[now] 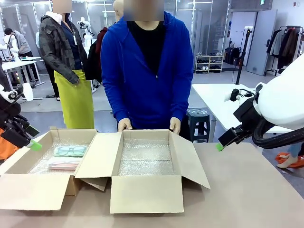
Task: Pack the glasses set securely to prepare it for shipping.
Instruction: Position the Package Box on the left side of the table.
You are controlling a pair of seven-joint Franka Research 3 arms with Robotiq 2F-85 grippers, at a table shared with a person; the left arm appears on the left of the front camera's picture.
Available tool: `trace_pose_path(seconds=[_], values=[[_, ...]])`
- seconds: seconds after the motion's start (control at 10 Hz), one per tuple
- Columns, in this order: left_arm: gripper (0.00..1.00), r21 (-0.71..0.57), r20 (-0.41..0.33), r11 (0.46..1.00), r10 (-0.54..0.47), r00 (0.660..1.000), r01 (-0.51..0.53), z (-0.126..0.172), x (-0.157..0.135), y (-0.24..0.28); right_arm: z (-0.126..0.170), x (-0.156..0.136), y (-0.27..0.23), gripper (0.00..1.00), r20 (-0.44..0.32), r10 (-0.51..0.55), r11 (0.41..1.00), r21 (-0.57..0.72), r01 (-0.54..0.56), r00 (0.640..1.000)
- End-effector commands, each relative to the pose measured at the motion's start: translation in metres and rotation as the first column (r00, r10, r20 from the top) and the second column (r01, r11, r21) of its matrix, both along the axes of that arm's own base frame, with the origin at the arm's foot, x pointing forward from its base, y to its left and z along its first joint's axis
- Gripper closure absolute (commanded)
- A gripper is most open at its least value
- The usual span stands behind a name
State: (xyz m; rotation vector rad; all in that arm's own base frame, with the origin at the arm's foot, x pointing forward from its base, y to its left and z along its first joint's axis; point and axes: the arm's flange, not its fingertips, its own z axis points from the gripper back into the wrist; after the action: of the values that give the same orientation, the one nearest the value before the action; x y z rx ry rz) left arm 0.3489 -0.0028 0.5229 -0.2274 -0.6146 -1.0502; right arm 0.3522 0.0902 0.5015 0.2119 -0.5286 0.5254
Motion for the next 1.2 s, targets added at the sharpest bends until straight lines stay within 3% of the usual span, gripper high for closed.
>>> trace_pose_path(seconds=[0.0, 1.1], values=[[0.0, 0.01, 0.005, 1.0, 0.026, 1.0, -0.026, 0.0029, 0.0006, -0.0018, -0.0005, -0.0029, 0.0027, 0.06, -0.009, -0.018, 1.0, -0.003, 0.018, 1.0], [0.0, 0.01, 0.005, 1.0, 0.026, 1.0, -0.026, 0.0029, 0.0006, -0.0018, -0.0005, -0.0029, 0.0027, 0.06, -0.009, -0.018, 1.0, -0.003, 0.018, 1.0]])
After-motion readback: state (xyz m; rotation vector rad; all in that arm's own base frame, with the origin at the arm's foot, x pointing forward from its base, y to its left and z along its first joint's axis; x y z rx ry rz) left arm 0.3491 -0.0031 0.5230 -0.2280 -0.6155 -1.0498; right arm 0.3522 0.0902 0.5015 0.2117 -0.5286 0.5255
